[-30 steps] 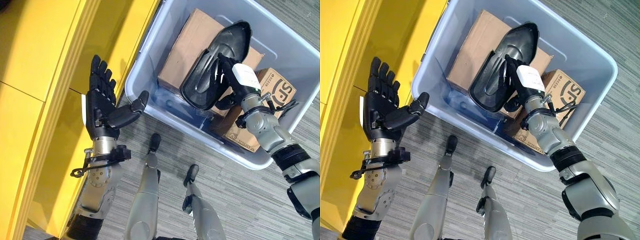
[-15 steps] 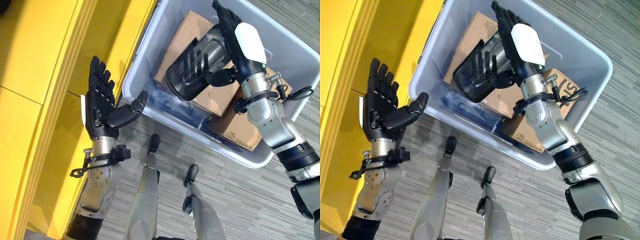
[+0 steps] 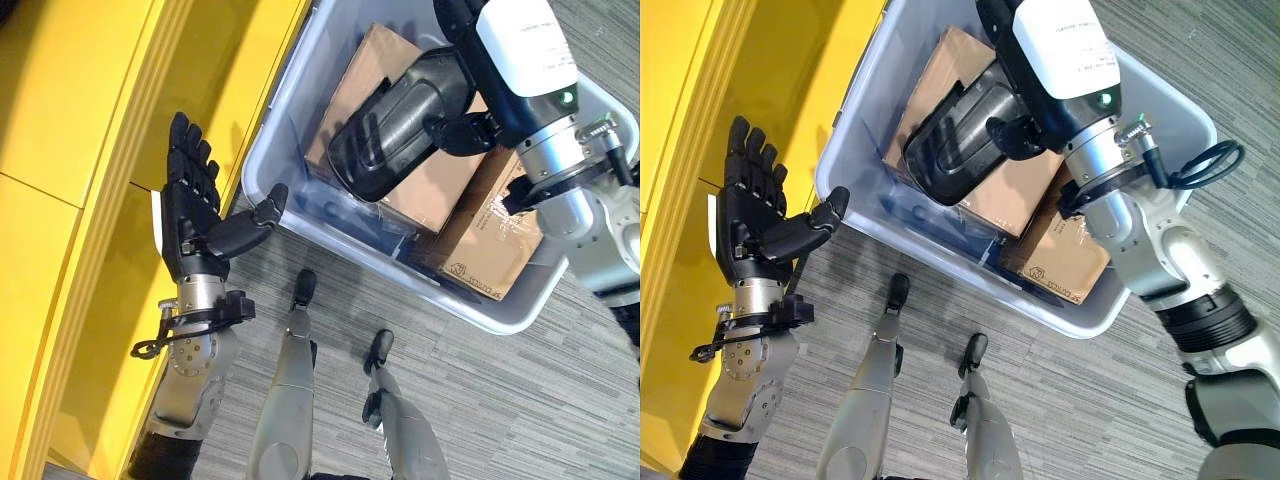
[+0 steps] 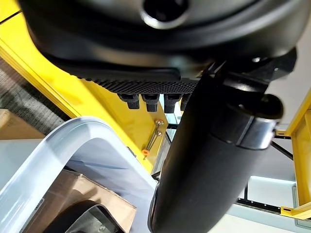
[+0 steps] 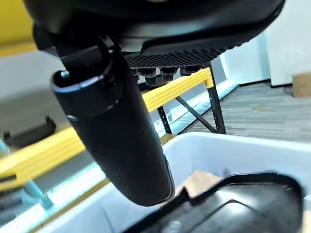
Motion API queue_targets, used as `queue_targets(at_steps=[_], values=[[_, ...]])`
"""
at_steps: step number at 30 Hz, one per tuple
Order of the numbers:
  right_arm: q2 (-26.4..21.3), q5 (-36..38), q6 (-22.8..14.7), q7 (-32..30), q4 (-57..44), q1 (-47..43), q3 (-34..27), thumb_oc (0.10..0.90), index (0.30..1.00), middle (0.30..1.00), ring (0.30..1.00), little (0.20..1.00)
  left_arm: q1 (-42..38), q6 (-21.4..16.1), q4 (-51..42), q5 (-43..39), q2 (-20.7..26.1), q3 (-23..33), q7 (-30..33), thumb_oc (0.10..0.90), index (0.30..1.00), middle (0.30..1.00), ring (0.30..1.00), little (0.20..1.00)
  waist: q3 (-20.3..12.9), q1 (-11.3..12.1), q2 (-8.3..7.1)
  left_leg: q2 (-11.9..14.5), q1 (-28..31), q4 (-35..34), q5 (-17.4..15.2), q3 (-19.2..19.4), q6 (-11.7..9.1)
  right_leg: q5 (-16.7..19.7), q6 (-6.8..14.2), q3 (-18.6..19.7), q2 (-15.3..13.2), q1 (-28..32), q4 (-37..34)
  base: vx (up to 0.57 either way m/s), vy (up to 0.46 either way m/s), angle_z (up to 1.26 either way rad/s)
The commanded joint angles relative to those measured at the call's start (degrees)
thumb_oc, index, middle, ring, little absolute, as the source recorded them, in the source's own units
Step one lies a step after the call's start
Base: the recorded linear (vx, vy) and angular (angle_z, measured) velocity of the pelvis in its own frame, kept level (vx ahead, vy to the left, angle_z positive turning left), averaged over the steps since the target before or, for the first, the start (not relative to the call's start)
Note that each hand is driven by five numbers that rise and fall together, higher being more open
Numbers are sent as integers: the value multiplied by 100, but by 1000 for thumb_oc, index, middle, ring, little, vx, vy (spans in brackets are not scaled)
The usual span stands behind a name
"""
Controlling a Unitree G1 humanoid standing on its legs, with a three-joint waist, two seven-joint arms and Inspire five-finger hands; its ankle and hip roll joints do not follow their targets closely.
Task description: Move parts from the plastic box to the shelf.
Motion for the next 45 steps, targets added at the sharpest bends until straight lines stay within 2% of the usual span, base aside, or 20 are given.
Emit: queue_targets(at_steps=[1, 6, 16, 18, 29, 38, 41, 45], values=[[-318, -72, -377, -15, -609, -484, -52, 900, 1000, 1000, 1000, 1000, 282, -414, -1132, 300, 338, 380, -105, 900, 1000, 1000, 1000, 1000, -358, -150, -340, 181, -360, 234, -47, 233, -129, -649, 129, 20, -238, 1352, -11, 0, 0, 0], [-656, 14, -428, 270, -590, -452, 225, 900, 1000, 1000, 1000, 1000, 373, -413, -1150, 250, 355, 391, -179, 900, 1000, 1000, 1000, 1000, -363, -145, -358, 220, -340, 243, -39, 244, -128, -656, 131, 44, -227, 1368, -11, -7, -7, -4], [-527, 112, -438, 327, -356, -157, 151, 900, 1000, 1000, 1000, 1000, 365, -431, -1097, 229, 301, 369, -186, 900, 1000, 1000, 1000, 1000, -334, -165, -314, 235, -321, 256, -34, 276, -123, -669, 110, 63, -223, 1397, -11, -6, -3, -3], [-551, -274, -412, 292, -176, -297, 354, 900, 1000, 1000, 1000, 1000, 365, -443, -1106, 230, 333, 349, -188, 900, 1000, 1000, 1000, 1000, -317, -114, -301, 223, -340, 253, -28, 280, -120, -677, 109, 62, -222, 1381, -11, 0, 0, 0], [-257, -847, -336, 201, 602, -1252, 1284, 900, 1000, 1000, 1000, 1000, 301, -533, -1119, 278, 343, 312, -119, 900, 1000, 1000, 1000, 1000, -169, -6, -179, 146, -469, 232, 21, 276, -120, -662, 114, 47, -239, 1274, -11, 0, 0, 0], [-271, -1199, -320, 195, 841, -1801, 1748, 900, 1000, 1000, 1000, 1000, 282, -600, -1094, 200, 325, 260, -136, 900, 1000, 1000, 1000, 1000, -12, 40, -36, 80, -656, 221, 69, 300, -142, -658, 124, 8, -269, 1138, -11, 0, 0, 0], [-246, -1233, -304, 179, 933, -1825, 1788, 900, 1000, 1000, 1000, 1000, 233, -608, -1086, 183, 315, 214, -143, 900, 1000, 1000, 1000, 1000, -12, 29, 14, 57, -764, 294, 42, 317, -146, -662, 123, -2, -275, 1093, -11, 25, -10, 4], [-262, -1204, -297, 138, 793, -1614, 1554, 900, 1000, 1000, 1000, 1000, 227, -603, -1076, 179, 292, 201, -130, 900, 1000, 1000, 1000, 1000, -12, -7, 55, 29, -897, 369, 4, 315, -141, -673, 121, -28, -282, 1031, -11, 24, -15, 3]])
